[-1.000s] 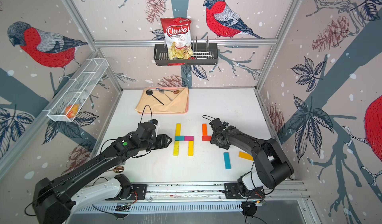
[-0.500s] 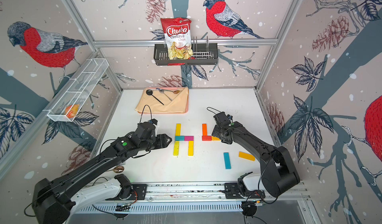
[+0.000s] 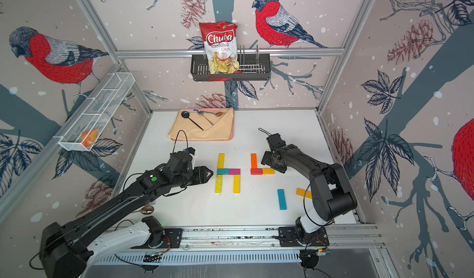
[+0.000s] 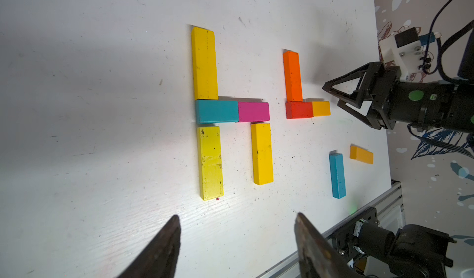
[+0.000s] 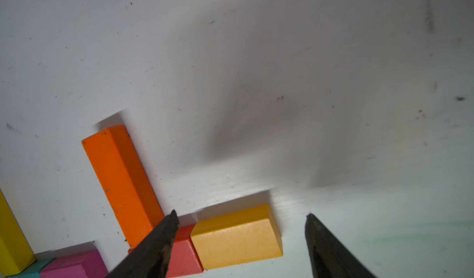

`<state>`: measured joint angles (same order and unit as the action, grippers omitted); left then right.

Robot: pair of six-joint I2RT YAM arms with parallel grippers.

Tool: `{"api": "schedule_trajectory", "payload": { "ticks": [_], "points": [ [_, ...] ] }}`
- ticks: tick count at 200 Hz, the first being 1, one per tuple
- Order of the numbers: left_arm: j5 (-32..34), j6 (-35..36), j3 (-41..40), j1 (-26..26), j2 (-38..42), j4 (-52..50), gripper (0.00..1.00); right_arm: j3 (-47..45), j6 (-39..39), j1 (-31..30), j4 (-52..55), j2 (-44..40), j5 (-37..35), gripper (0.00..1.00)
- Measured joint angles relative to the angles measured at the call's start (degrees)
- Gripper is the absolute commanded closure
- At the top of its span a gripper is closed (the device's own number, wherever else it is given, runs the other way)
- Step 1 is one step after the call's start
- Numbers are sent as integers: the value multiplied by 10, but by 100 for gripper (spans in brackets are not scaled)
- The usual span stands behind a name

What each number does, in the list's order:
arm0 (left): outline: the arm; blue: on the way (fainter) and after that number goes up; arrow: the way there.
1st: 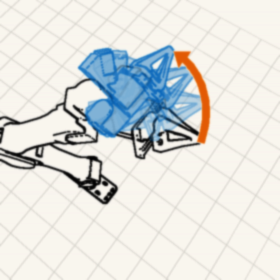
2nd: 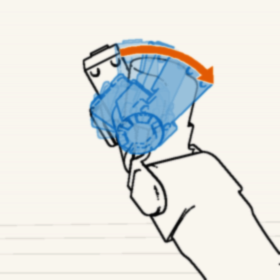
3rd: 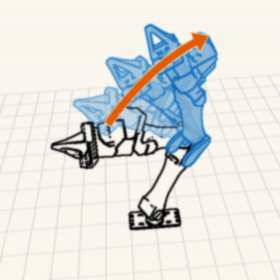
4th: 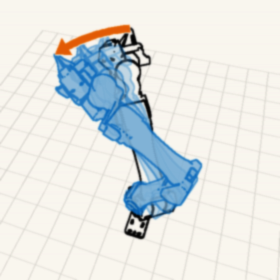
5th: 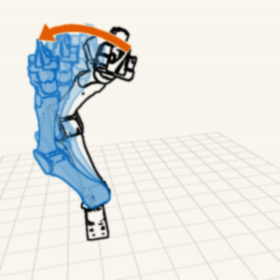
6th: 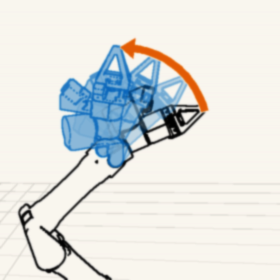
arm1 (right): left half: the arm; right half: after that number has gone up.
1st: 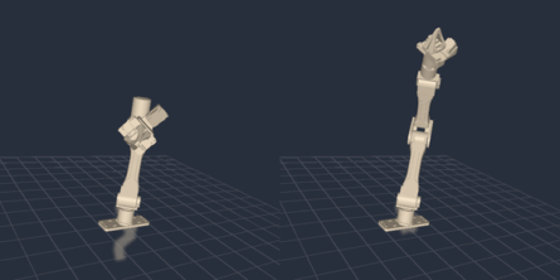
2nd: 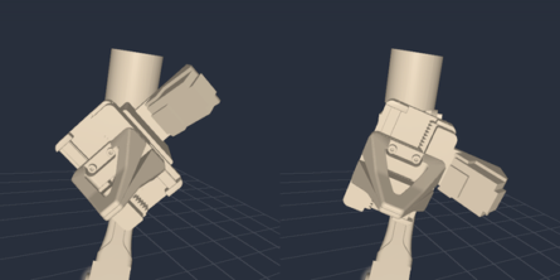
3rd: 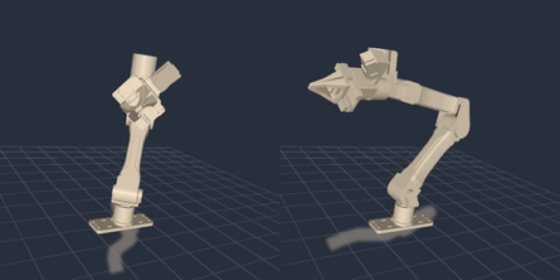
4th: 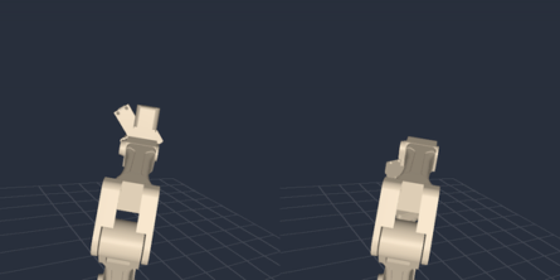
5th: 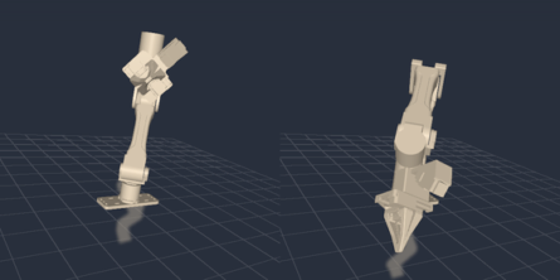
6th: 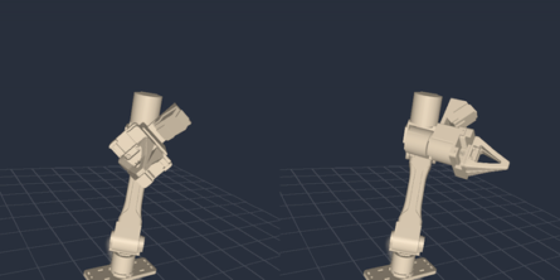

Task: Assemble the letter h with building blocks
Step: Assemble the building block at the center of the board.

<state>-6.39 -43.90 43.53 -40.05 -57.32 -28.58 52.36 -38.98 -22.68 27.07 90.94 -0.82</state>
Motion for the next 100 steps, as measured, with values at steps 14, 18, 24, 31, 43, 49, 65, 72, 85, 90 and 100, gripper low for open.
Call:
{"api": "schedule_trajectory", "payload": {
  "ticks": [14,18,24,31,43,49,65,72,85,90,100],
  "points": [
    [1,0,0,0,0,0,31,-3,0,-4,-5,7,5,23],
    [2,0,0,0,0,0,31,-3,0,-6,-6,9,5,23],
    [1,0,-1,1,0,0,31,-3,0,-7,-8,11,10,23],
    [1,0,-1,1,0,0,31,-4,0,-9,-11,13,12,23],
    [1,0,-1,1,0,0,31,-5,0,-11,-14,15,13,24],
    [1,0,-1,1,0,0,31,-6,0,-13,-15,16,13,24],
    [1,0,-2,1,0,0,31,-6,0,-14,-17,18,13,24],
    [1,0,-2,1,0,0,31,-6,0,-16,-18,19,13,24],
    [1,0,-2,1,0,0,31,-6,0,-18,-19,20,13,24],
    [1,0,-2,1,0,0,31,-6,0,-19,-19,20,13,25],
    [1,0,-2,1,0,0,31,-6,0,-20,-21,20,13,25]
  ]
}}
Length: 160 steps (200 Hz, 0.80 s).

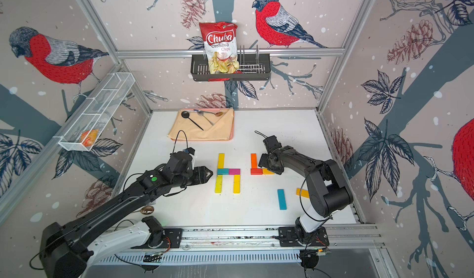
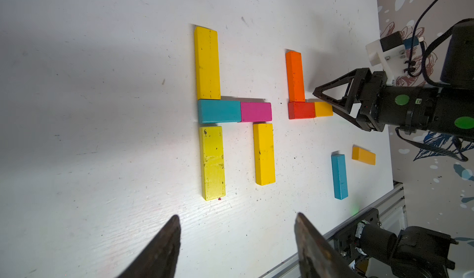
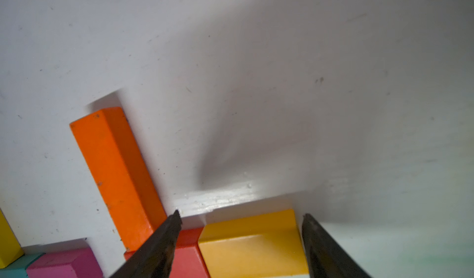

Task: Assemble the letter h with building blocks
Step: Assemble the building block at the center of the board.

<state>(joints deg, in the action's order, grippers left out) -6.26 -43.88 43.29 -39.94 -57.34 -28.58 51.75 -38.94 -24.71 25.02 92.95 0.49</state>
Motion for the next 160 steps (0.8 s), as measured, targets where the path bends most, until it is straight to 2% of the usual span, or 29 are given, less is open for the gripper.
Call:
{"api": "schedule_trajectory", "payload": {
  "ticks": [67,103,127,160],
  "points": [
    [0,0,-1,0,0,0,31,0,0,-4,-4,0,0,25],
    [0,0,-1,0,1,0,31,23,-1,-9,27,-4,-42,18],
    [0,0,-1,0,2,0,31,68,1,-46,55,1,-86,13],
    [0,0,-1,0,2,0,31,129,30,-101,68,64,-102,15]
  ]
}}
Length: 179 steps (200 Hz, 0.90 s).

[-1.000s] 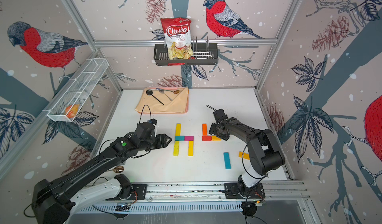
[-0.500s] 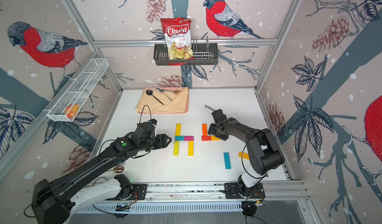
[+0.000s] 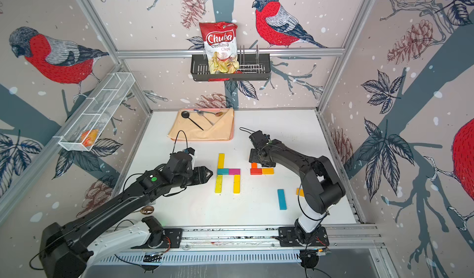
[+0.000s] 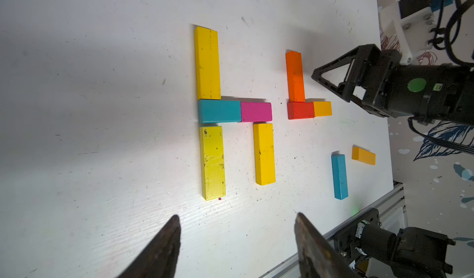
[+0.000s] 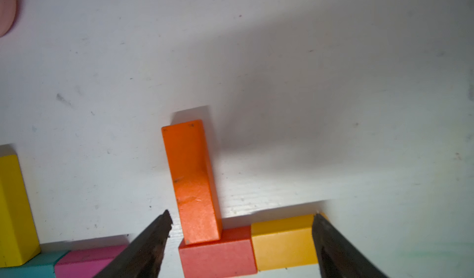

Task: Assemble the letter h with building blocks
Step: Assemble the building block at the center of the board, then adjust the building block at the center of the board.

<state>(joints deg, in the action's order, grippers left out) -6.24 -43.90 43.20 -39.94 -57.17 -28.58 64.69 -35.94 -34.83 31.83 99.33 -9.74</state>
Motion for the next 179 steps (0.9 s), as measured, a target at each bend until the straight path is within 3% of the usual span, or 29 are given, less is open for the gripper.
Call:
{"api": "schedule_trajectory", "payload": {
  "ticks": [36,91,179],
  "points": [
    [1,0,0,0,6,0,31,50,15,-11,14,76,-4,29],
    [3,0,0,0,10,-3,31,88,28,-27,20,119,-5,53],
    [3,4,0,4,9,-4,31,94,15,-38,18,130,-14,61]
  ]
}}
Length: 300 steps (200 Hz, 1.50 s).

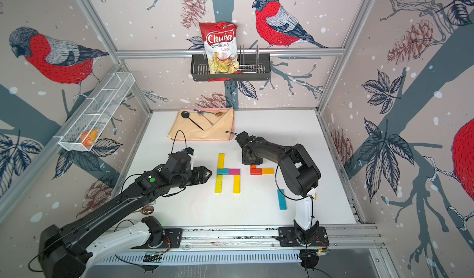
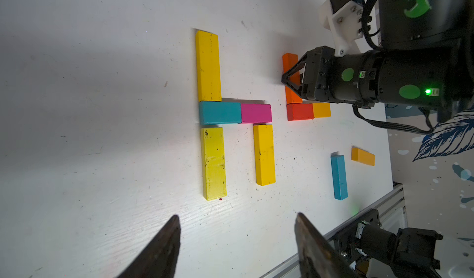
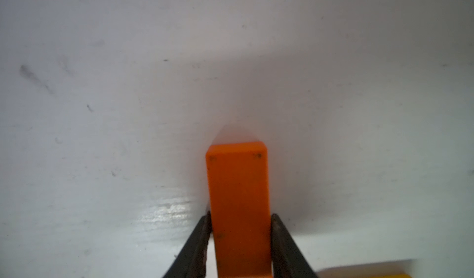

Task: Assemble the letter h with building blocks
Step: Adjust the building block at the center of the board, then pick up the building block from the center of the board.

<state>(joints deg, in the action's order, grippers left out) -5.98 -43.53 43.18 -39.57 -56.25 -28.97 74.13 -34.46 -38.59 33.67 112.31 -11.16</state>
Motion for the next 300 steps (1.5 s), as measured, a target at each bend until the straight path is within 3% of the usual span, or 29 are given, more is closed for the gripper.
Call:
{"api": "schedule_trajectory", "payload": {
  "ticks": [30,71,105,138,177,202,218,275,300],
  "points": [
    [0,0,0,1,0,0,31,1,-2,-1,2,1,-4,57],
    [0,0,0,1,-1,0,31,1,-4,-1,9,-2,-21,32],
    [0,0,0,1,-1,0,31,25,-4,0,36,-20,-33,21],
    [2,0,13,1,5,-5,31,11,-19,4,50,-125,-65,12],
    [16,4,29,1,12,-2,30,-177,-82,51,90,-346,-85,3],
    [15,5,29,1,12,0,31,-306,-122,120,125,-491,-80,1],
    [15,5,27,1,14,6,30,-336,-141,144,149,-541,-78,1],
    [1,5,5,1,22,26,30,-384,-211,322,139,-541,-44,10],
    [-5,15,3,1,19,30,30,-413,-258,351,130,-562,-19,11]
  ]
}}
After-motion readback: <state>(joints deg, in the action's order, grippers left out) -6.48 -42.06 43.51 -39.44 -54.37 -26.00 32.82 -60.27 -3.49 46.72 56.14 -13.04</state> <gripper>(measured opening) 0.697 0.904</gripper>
